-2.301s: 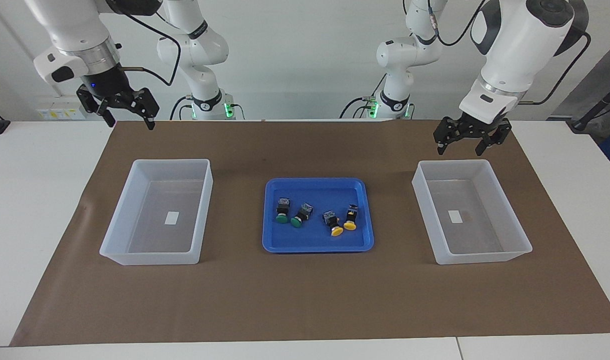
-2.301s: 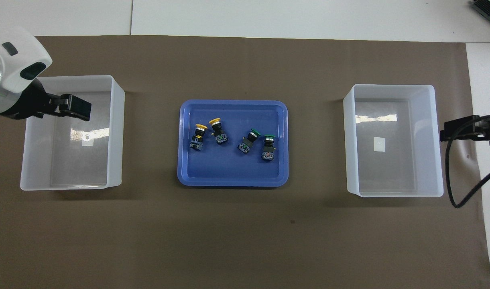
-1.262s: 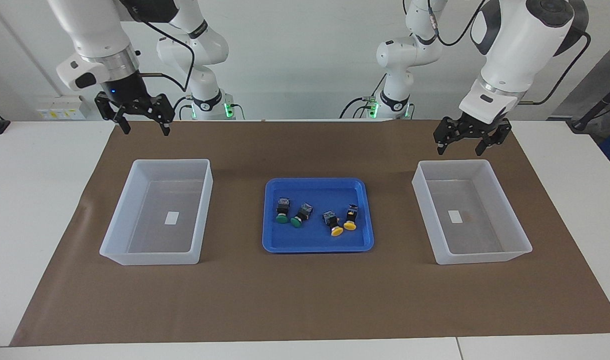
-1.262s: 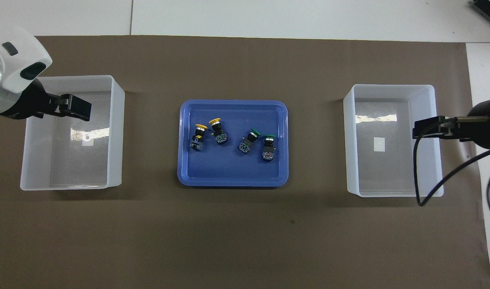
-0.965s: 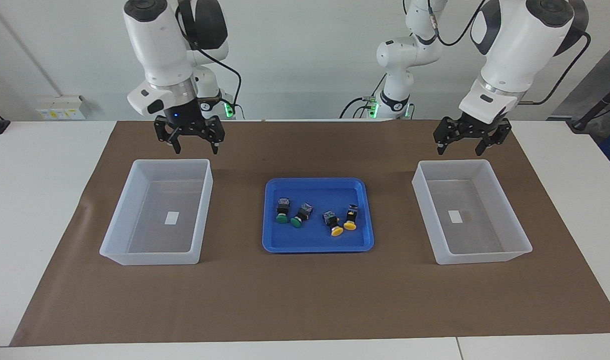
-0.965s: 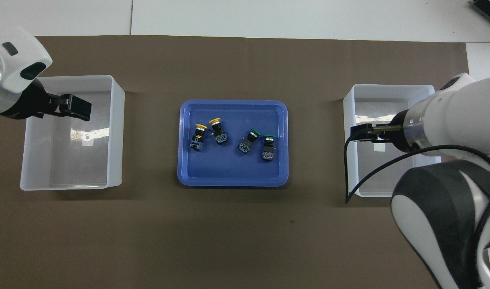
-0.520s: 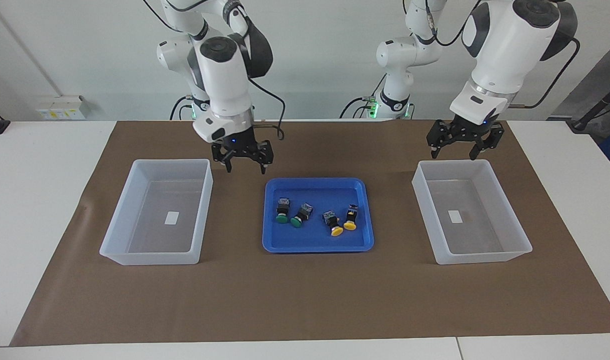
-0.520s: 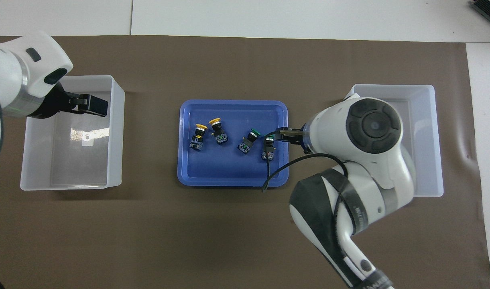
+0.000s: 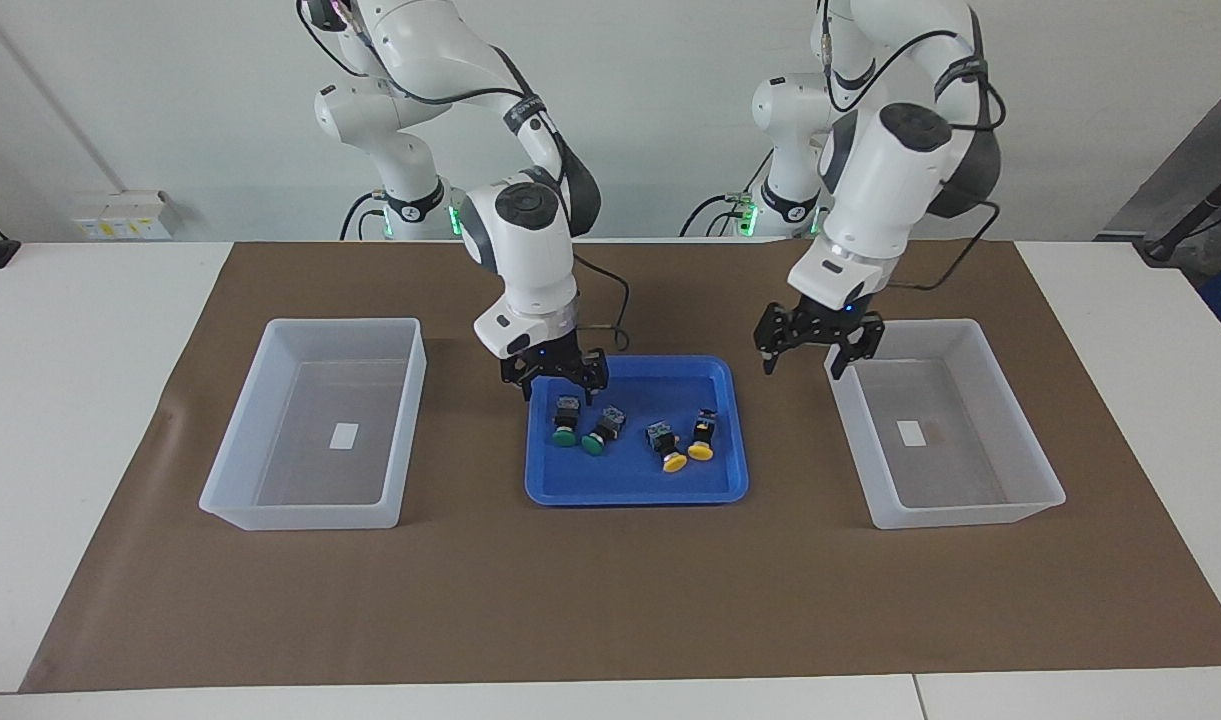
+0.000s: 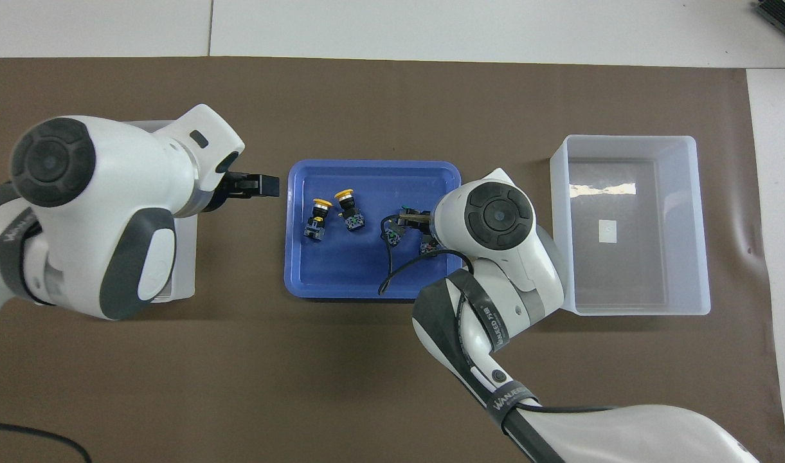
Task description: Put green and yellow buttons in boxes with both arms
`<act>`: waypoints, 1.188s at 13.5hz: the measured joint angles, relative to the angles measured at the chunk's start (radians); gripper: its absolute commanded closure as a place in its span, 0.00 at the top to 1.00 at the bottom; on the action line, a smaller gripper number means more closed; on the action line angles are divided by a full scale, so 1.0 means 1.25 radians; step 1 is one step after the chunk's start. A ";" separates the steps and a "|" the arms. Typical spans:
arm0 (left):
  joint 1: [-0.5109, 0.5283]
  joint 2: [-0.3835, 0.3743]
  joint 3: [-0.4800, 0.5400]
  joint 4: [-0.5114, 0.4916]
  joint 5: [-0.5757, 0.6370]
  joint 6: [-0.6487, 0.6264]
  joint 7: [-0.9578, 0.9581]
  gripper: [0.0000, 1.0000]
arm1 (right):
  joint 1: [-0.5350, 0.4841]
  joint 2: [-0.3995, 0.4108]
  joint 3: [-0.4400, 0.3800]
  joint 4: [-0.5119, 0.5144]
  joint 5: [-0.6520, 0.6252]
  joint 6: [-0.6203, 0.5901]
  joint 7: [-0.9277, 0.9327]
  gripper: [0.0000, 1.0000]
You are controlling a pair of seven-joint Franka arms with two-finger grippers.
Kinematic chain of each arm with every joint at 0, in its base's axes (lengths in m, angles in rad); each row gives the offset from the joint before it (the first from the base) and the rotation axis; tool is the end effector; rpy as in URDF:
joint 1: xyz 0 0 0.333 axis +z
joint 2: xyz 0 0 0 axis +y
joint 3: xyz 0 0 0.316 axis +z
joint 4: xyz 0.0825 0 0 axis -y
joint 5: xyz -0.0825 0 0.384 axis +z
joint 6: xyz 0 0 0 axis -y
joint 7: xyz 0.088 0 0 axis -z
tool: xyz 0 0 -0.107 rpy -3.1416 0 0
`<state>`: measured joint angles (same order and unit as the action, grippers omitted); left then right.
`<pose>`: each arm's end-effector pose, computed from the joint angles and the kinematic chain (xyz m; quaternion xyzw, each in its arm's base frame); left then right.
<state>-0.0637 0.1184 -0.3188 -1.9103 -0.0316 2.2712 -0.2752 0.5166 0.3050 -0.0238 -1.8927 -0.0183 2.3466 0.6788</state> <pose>0.5684 -0.2230 0.4621 0.9910 -0.0413 0.1069 0.0698 0.5599 0.3014 0.3585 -0.9935 0.0859 -0.0678 0.0324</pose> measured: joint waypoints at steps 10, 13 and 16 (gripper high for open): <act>-0.065 0.190 0.001 -0.029 0.000 0.228 -0.036 1.00 | 0.046 0.074 -0.002 -0.003 -0.039 0.103 0.033 0.92; -0.078 0.195 0.001 -0.050 0.000 0.229 -0.036 0.96 | 0.046 0.069 -0.004 0.004 -0.043 0.097 0.032 0.92; -0.083 0.193 0.001 -0.064 0.000 0.230 -0.037 0.82 | 0.045 0.068 -0.004 0.003 -0.044 0.088 0.030 0.92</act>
<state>-0.1678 0.3598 -0.3177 -1.9902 -0.0317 2.5583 -0.3210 0.5730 0.3895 -0.0295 -1.8883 -0.0729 2.4560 0.7166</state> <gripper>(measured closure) 0.031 0.079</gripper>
